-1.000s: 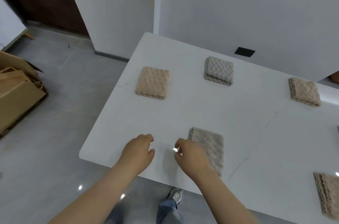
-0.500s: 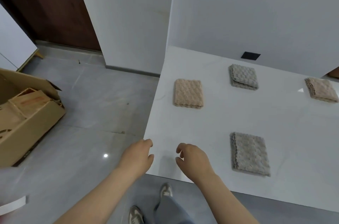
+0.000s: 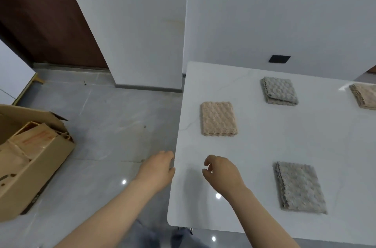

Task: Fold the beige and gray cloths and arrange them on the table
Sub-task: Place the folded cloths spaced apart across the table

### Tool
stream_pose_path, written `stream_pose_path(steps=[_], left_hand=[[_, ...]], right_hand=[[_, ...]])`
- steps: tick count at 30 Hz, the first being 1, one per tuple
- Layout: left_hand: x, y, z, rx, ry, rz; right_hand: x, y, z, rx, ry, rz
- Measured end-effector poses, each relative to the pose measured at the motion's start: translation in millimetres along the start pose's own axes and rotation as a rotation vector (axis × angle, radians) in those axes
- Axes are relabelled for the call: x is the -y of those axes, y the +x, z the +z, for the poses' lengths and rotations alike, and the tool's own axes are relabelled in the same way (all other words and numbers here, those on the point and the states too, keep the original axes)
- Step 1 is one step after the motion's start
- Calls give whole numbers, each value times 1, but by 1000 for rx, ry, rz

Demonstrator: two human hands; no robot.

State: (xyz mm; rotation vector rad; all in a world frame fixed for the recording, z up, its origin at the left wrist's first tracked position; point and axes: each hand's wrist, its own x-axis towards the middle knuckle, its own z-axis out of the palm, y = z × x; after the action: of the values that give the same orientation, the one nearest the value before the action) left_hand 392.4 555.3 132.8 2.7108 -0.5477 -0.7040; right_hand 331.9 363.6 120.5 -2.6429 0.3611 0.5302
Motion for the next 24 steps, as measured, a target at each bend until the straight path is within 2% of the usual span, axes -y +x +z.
stream_pose_path(steps=[7,13,18,24], left_hand=[[41,55,-38,90,79,160],[81,98,-77,158,145,320],[77,132,-95,235,198,453],[49,185,-104,290,234,584]], right_hand=[[40,27,14,-18,75,220],[93,45,30,-85,262,462],[107,51,28,-162,349,601],[88,70,17,-240,442,734]])
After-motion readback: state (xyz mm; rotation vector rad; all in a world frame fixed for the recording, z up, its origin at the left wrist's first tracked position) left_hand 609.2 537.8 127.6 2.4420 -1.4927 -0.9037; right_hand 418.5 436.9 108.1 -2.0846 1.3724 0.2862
